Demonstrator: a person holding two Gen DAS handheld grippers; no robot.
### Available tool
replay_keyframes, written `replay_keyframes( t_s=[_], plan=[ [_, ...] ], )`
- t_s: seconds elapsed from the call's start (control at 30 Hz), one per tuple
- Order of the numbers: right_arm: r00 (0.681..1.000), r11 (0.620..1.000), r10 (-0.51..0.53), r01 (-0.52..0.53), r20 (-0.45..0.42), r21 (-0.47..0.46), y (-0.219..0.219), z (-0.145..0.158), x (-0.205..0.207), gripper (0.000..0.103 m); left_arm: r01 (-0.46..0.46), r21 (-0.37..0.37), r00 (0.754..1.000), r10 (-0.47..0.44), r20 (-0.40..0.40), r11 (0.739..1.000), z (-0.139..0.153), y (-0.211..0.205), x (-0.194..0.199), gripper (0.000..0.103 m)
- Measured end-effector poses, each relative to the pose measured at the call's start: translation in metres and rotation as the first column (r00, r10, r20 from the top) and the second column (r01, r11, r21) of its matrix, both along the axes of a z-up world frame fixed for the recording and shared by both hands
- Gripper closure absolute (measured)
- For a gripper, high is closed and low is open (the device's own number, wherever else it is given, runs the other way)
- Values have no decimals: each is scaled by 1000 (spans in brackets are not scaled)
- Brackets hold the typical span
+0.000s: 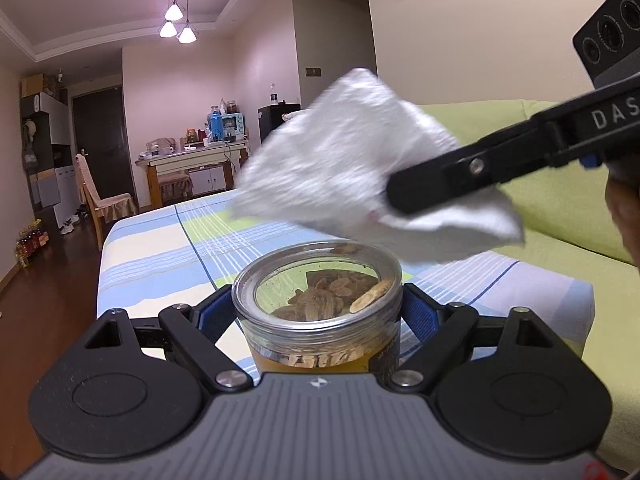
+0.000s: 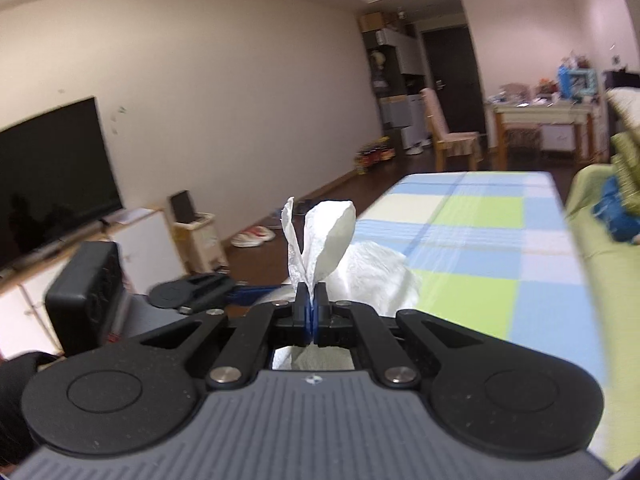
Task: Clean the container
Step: 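Set the jar on the table with the left gripper while the right gripper drops the tissue beside it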
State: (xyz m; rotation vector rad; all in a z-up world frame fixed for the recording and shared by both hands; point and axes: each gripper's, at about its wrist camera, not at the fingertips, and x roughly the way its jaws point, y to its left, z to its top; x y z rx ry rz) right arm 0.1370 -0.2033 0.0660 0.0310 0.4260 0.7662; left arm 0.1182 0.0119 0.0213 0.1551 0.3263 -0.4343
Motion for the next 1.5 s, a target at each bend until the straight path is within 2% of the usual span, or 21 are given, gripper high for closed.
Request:
replay_keyframes(
  t_s=[0.13, 0.33, 0.63, 0.7, 0.77, 1.03, 1.27, 1.5],
  plan=[
    [993, 987, -107, 111, 41, -118, -14, -6, 3, 103, -6, -4, 1000, 6, 6, 1000, 0, -2, -1, 16],
    [985, 939, -140, 163, 96, -303, -3, -31, 16, 103, -13, -5, 1000, 13, 8, 1000, 0, -4, -2, 16],
    [990, 894, -113, 138, 83, -426, 24, -56, 27, 101, -13, -3, 1000, 13, 5, 1000, -5, 6, -4, 16],
    [990, 887, -109, 137, 90, -441, 27, -59, 23, 90, -12, -3, 1000, 12, 5, 1000, -4, 6, -4, 16],
    [989, 884, -110, 144, 102, -444, 27, -61, 22, 85, -13, -4, 1000, 13, 6, 1000, -4, 6, -4, 16],
    [987, 880, -63, 124, 146, -458, 31, -53, -6, 85, -16, -7, 1000, 16, 7, 1000, -6, 6, -4, 16],
    [988, 866, -51, 116, 145, -487, 26, -60, -26, 85, -27, -16, 1000, 27, 9, 1000, -9, 7, -6, 16],
    [991, 859, -72, 118, 111, -498, 20, -73, -24, 85, -43, -18, 999, 43, 1, 999, -8, 5, -7, 16]
  ],
)
